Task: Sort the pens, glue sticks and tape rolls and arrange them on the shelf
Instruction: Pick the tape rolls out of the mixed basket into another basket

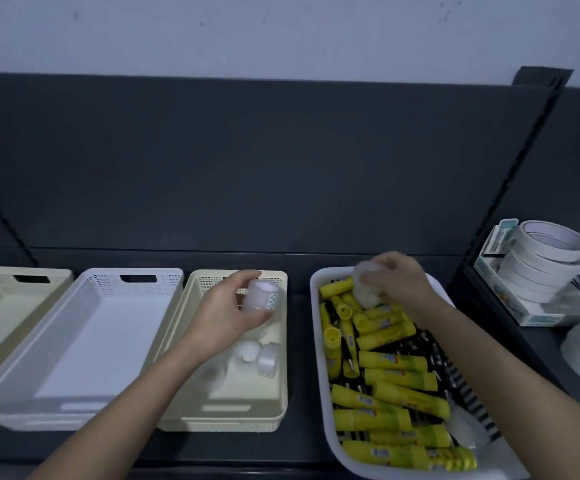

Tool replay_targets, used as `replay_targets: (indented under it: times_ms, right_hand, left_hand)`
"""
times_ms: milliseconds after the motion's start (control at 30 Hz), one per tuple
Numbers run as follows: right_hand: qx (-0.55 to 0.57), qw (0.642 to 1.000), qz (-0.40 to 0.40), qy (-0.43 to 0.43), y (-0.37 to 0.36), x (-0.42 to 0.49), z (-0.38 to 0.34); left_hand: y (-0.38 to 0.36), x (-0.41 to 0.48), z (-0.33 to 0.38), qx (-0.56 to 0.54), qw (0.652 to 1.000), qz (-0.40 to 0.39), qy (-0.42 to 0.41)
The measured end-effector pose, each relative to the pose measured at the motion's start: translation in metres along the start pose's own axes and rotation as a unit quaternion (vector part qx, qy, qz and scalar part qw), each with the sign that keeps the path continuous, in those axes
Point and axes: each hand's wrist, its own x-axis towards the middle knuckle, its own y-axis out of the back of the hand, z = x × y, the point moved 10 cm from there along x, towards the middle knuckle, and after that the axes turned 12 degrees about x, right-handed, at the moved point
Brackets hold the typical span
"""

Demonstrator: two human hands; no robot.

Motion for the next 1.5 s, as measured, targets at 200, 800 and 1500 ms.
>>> replay_targets:
  times_ms: [200,800,1500]
  right_hand:
    - [-0.047,0.985,-0.146,0.075,-0.09,-0.034,-0.058]
    - [-0.408,0.826,-0.34,0.191,-0.215,-0.077,-0.006]
    - [-0.455,0.87,-0.191,-0.011,0.064,-0.115,0.059]
  left_hand:
    - [0.016,0.001,-0.046,0.12,0.991,-0.052,0.014]
    - [-0.007,-0.003,-0.071,0.233,0.964,-0.116,-0.062]
    - [-0.135,-0.048,0.131,0.142,0.914,-0.173,-0.34]
